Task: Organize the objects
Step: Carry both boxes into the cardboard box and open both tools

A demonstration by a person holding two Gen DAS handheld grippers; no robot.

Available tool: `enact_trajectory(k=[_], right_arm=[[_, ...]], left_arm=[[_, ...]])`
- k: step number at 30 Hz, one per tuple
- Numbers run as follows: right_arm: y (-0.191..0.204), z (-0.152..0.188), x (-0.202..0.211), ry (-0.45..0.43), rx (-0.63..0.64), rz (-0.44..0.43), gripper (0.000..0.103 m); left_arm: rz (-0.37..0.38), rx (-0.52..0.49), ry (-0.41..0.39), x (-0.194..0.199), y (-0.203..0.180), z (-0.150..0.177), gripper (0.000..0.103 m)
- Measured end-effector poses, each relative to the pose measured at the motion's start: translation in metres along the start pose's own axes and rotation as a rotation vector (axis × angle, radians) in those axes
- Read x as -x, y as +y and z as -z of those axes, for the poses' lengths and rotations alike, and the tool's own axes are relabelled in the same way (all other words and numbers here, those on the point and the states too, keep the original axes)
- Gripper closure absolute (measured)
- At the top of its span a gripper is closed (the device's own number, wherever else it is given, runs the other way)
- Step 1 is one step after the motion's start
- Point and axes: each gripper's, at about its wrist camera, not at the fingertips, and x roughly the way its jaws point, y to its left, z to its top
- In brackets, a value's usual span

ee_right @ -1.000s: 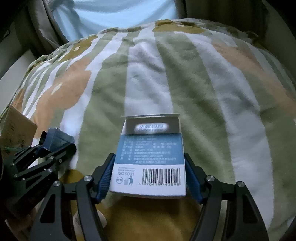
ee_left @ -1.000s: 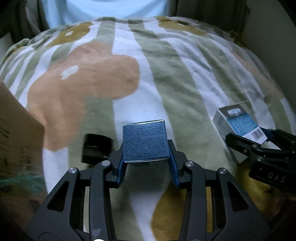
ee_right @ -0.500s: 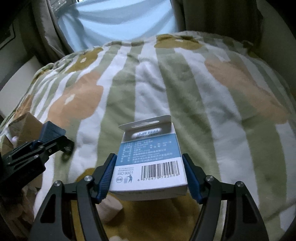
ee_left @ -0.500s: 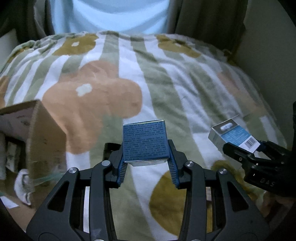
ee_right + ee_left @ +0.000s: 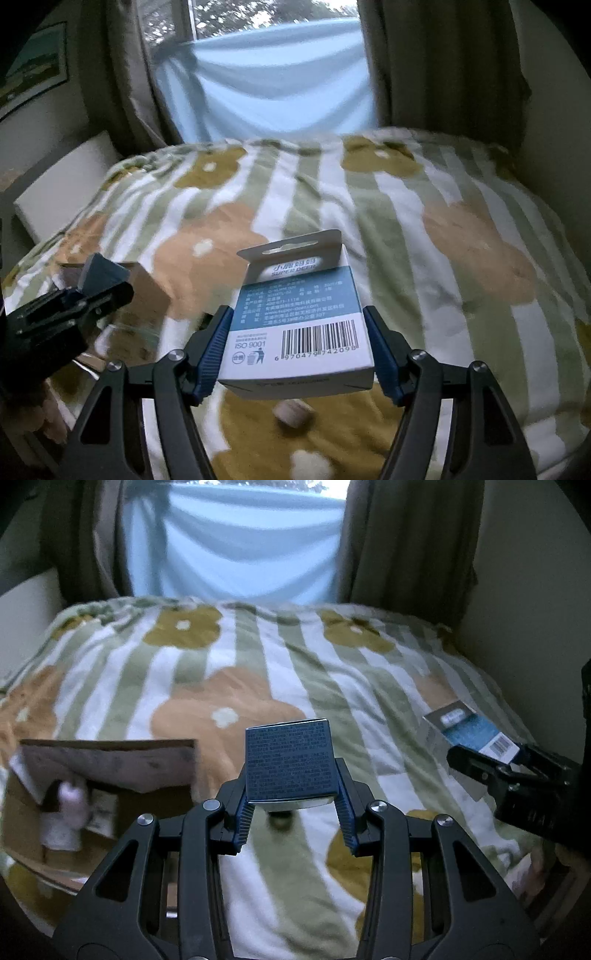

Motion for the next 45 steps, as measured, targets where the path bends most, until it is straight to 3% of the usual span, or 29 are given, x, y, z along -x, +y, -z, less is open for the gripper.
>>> enact_trajectory(k=[8,16,21,29,37,45], right_arm=[[0.076,-0.022,0.02,-0.063,0.075,-0.086,0.038],[0.16,-0.031,0.004,-0.054,0.141,-0.187,0.038],[0.212,-0.029,-0.019,-0.021,0.18,-0.246,0.038],[0.272,-0.012,-0.065,0.067,0.253,-0.291,0.038],[0.3,0.009,-0.1,0.157,0.297,-0.299,0.038],[0.294,0.006,-0.105,0.161,0.271,-0.288,0.038]], left_arm=[[-0.06,0.042,-0.052,0.056,0.069,-0.004,0.068],[-0.151,0.117,-0.066,0.086,0.161,0.003,0.068],[-0.225,0.163,-0.07,0.094,0.218,0.013,0.068],[-0.254,0.26,-0.023,0.07,0.285,0.04,0.068],[-0.237,0.277,0.01,0.043,0.296,0.053,0.068],[-0.239,0.223,0.025,0.034,0.283,0.047,0.067]])
